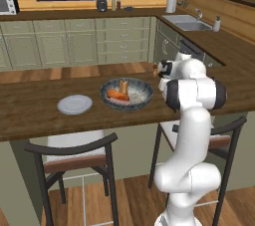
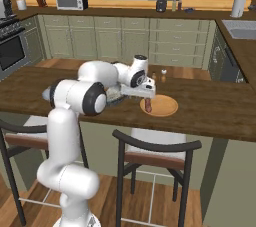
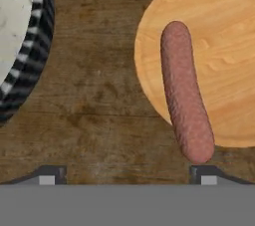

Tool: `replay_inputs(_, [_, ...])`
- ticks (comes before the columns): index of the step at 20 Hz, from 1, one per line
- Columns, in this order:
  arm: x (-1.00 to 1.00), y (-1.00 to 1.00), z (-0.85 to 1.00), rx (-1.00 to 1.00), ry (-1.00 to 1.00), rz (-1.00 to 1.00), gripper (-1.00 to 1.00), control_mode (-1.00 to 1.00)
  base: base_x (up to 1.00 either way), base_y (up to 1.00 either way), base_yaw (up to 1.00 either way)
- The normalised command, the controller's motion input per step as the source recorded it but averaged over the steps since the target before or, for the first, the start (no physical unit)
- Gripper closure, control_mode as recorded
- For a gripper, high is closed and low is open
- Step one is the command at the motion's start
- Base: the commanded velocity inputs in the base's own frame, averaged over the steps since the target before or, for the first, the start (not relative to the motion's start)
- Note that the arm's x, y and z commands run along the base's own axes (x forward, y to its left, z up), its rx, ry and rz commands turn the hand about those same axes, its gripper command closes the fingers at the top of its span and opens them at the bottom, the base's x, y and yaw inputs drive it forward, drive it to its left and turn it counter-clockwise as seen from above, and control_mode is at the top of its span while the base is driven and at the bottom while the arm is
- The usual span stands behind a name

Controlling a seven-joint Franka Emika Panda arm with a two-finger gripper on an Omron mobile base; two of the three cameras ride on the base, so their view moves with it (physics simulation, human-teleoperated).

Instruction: Place one bun and one sausage from the bowl on each plate.

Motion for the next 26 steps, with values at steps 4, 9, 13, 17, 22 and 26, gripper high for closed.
replay_inputs(4, [-0.11,1.00,0.28,-0.17,0.00,0.00,-1.00,-1.00,0.00,0.00,0.00])
replay_inputs(9, [0.09,1.00,0.09,-0.04,0.00,0.09,-1.00,-1.00,0.00,0.00,0.00])
replay_inputs(13, [0.34,1.00,0.16,0.01,0.00,0.20,-1.00,-1.00,0.00,0.00,0.00])
replay_inputs(17, [0.36,1.00,0.16,0.05,0.00,0.22,-1.00,-1.00,0.00,0.00,0.00])
replay_inputs(22, [0.22,0.96,0.07,0.07,0.00,0.22,-1.00,-1.00,0.00,0.00,0.00])
replay_inputs(26, [0.33,0.28,0.00,0.04,0.00,0.14,-1.00,-1.00,0.00,0.00,0.00])
